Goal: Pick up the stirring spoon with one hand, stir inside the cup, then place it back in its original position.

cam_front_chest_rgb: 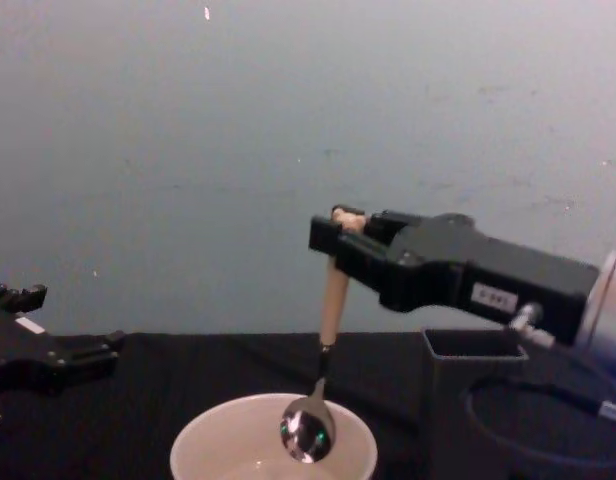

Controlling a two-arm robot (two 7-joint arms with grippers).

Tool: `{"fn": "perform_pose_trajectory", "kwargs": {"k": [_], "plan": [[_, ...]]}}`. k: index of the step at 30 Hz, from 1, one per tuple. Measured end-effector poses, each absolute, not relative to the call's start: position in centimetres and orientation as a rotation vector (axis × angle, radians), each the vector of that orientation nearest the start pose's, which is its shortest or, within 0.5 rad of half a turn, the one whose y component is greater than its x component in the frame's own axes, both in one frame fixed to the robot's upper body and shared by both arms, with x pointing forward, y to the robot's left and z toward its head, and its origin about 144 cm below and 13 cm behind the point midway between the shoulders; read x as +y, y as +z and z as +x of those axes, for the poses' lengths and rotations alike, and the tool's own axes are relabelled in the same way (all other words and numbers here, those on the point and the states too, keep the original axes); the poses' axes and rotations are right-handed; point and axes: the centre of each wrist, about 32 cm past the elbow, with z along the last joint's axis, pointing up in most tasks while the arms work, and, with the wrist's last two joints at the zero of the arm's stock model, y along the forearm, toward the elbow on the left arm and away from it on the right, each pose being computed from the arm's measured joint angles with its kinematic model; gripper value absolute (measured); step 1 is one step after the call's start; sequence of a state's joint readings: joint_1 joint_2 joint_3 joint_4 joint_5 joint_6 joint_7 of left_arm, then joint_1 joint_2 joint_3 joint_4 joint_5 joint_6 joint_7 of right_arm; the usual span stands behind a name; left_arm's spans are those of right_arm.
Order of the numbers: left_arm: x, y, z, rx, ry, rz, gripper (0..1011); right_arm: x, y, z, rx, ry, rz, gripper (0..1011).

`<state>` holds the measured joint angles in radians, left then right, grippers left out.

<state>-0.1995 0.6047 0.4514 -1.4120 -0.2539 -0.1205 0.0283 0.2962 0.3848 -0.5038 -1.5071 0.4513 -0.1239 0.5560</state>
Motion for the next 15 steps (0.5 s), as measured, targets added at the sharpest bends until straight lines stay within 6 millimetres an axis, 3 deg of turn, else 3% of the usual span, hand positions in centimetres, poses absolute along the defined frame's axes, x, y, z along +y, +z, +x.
{"fn": "perform_pose_trajectory", "kwargs": {"k": [15], "plan": [[31.0, 114.0, 48.9, -0.285, 1.248, 0.304, 1001, -18.0, 115.9, 52.0, -0.189, -0.537, 0.093, 218]]}}
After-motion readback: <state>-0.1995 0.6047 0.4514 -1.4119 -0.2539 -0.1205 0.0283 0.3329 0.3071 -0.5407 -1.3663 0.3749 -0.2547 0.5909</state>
